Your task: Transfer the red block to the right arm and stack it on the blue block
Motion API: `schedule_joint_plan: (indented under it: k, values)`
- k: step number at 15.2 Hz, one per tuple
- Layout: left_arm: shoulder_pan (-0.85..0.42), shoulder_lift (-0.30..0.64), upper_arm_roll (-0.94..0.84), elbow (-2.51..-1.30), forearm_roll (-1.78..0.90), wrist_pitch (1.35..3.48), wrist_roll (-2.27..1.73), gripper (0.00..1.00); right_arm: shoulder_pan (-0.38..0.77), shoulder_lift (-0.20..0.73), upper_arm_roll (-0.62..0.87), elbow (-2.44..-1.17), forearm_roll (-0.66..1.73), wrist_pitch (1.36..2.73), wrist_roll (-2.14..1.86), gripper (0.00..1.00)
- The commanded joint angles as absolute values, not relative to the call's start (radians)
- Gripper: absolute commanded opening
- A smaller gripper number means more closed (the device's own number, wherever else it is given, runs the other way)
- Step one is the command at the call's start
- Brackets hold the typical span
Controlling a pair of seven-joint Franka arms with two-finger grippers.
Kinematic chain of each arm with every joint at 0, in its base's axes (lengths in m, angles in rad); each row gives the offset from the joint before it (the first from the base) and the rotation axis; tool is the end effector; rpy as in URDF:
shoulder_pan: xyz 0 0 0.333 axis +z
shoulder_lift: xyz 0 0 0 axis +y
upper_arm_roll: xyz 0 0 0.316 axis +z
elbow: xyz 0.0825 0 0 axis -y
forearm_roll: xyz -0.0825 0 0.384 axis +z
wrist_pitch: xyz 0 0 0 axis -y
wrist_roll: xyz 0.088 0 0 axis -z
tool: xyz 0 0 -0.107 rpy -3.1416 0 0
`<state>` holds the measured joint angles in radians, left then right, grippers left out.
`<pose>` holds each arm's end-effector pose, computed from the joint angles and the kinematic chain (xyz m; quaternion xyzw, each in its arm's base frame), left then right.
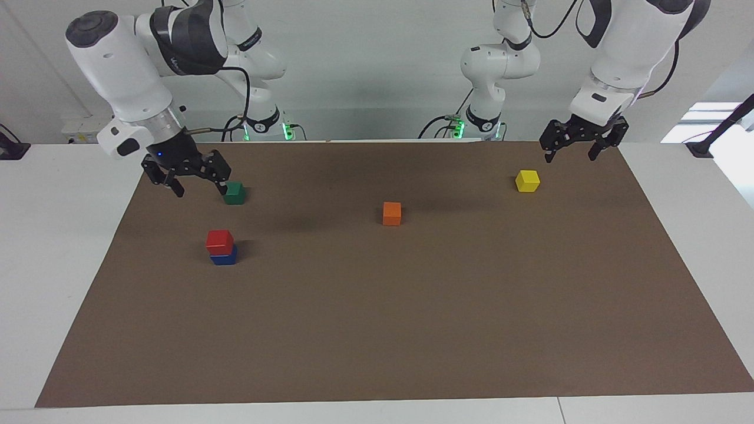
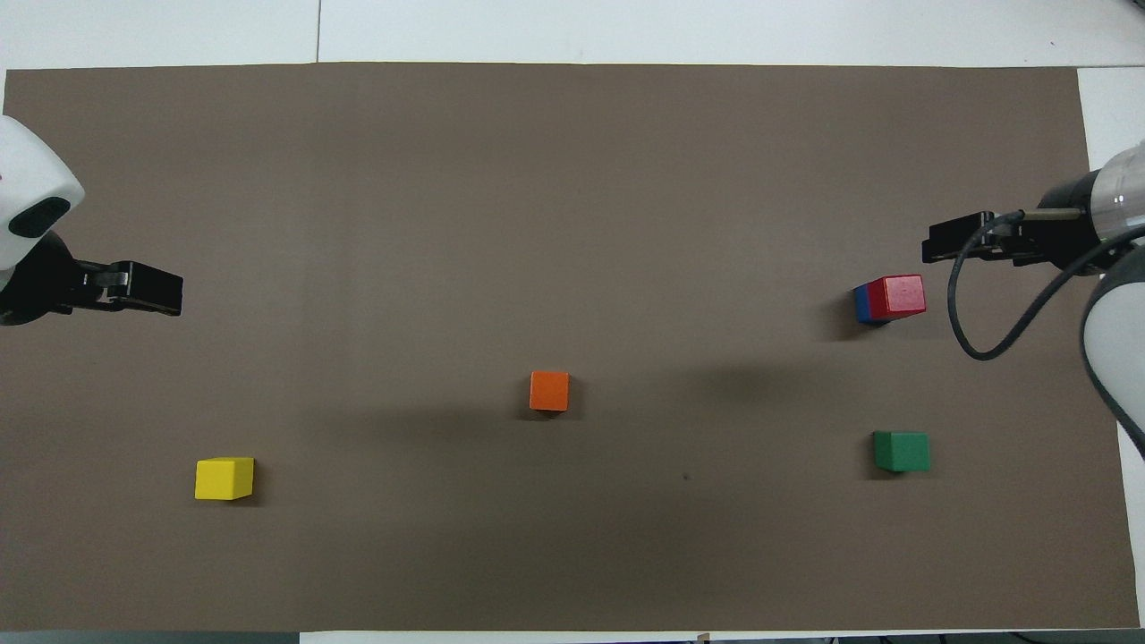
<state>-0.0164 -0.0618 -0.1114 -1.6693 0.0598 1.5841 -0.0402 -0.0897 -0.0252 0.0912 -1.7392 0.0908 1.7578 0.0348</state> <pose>0.5314 -0.0637 0.6128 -0.9984 0.0444 0.0091 0.0342 0.5590 0.0094 0.5751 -0.9985 0.0241 -0.0210 0.0440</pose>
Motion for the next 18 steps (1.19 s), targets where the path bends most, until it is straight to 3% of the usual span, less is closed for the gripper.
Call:
schedule_joint_plan:
  k: [1, 9, 18]
  values:
    - [-0.008, -0.074, -0.118, -1.684, 0.078, 1.589, -0.041, 1.0, -0.117, -0.096, 0.092, -1.768, 0.109, 1.674, 0.009, 1.0]
    - [-0.008, -0.072, -0.118, -1.684, 0.078, 1.589, -0.041, 1.0, -0.149, -0.087, 0.094, -1.697, 0.01, 1.589, 0.009, 1.0]
    - [-0.008, -0.074, -0.118, -1.684, 0.078, 1.589, -0.041, 1.0, -0.155, -0.084, 0.094, -1.698, 0.002, 1.598, 0.012, 1.0]
